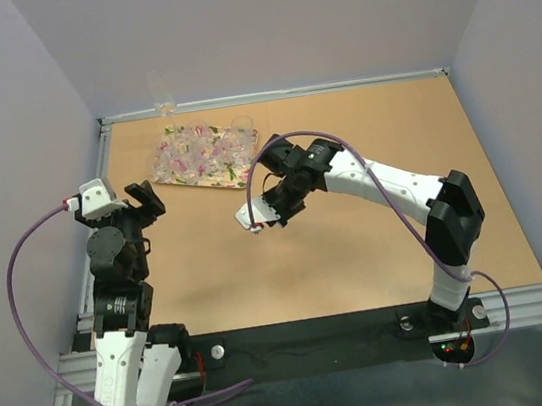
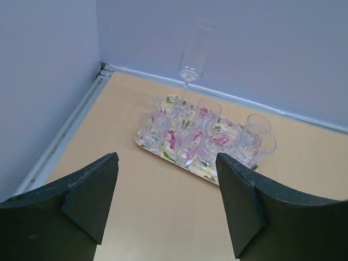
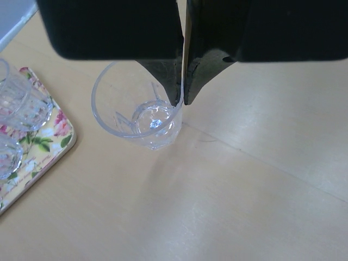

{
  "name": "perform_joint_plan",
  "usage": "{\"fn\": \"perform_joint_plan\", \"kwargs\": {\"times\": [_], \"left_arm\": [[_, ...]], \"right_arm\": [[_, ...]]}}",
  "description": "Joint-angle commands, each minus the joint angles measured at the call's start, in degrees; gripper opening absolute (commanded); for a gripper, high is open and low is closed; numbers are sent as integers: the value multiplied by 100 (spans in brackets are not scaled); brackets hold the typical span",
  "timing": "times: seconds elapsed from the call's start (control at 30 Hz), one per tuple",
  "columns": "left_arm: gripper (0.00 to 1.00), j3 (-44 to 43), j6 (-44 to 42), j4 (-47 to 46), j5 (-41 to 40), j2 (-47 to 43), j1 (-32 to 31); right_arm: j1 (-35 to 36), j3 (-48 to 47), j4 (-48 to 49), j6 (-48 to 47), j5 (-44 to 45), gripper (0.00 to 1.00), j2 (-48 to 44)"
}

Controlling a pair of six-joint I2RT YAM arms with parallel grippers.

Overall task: Place the glasses into the tray
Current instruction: Place the glass into the tray

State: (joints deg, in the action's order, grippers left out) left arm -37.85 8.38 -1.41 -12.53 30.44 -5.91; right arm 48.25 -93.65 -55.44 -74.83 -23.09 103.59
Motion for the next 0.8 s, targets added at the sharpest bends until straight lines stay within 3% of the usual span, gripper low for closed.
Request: {"fn": "perform_joint_plan", "kwargs": {"times": [0.0, 0.33, 0.77], "left_arm": [[83, 84, 32, -211, -477, -134, 11], [83, 102, 94, -202, -926, -293, 11], [83, 111, 93, -202, -970, -310, 11]], "right_arm": [[141, -566, 16, -172, 15, 0, 161], [290, -1322, 498, -15, -3, 0, 881], [299, -2043, 1676, 434, 964, 0, 1857]]}}
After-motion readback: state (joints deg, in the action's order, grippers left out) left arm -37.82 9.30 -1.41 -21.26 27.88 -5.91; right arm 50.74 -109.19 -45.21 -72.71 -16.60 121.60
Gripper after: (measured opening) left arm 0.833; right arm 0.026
